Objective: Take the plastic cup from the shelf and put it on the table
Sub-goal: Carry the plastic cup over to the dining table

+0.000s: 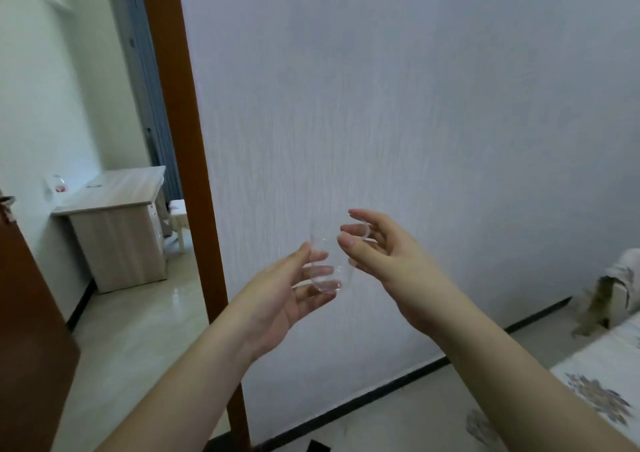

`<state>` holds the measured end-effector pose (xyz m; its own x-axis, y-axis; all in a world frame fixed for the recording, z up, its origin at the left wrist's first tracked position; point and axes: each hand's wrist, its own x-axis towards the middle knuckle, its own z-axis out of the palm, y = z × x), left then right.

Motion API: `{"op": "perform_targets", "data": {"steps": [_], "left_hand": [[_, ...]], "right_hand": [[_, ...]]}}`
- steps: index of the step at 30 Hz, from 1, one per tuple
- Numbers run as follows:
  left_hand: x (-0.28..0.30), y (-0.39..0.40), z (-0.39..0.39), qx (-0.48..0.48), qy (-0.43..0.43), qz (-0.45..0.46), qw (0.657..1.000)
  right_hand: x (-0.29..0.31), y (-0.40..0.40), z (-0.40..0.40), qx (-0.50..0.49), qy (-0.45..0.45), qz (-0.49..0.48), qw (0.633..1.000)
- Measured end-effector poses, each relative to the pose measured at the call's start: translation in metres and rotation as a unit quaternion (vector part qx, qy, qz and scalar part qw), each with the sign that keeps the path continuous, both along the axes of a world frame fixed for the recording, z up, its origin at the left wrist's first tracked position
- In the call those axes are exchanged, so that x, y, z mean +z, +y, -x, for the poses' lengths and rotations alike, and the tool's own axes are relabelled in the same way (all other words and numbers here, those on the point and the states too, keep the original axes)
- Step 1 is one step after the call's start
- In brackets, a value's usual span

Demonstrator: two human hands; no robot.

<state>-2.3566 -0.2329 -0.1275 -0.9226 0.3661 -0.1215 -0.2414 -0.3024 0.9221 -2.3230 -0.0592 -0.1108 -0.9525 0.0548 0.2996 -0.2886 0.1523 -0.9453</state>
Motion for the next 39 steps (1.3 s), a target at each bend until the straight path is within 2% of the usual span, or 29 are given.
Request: {"op": "perform_targets", "data": {"steps": [8,14,27,39], "left_hand": [[-0.023,0.067,0.083,-0.080,-0.021,-0.033,0.996],[-0.034,0.147,0.140,-0.135,-0.029,-0.015,0.990],[-0.019,0.327,0.244,-0.195,-0.054,-0.002,0.979],[-0.027,0.447,0.311,-0.262,-0.059,0.007,0.963]], "right_hand": [[-0.011,0.056,0.050,-0.078,-0.021,-0.006,0.997],[-0.019,0.127,0.087,-0.128,-0.032,0.001,0.991],[-0.015,0.303,0.171,-0.171,-0.028,0.011,0.985],[-0.031,0.406,0.227,-0.240,-0.026,0.010,0.970]]}}
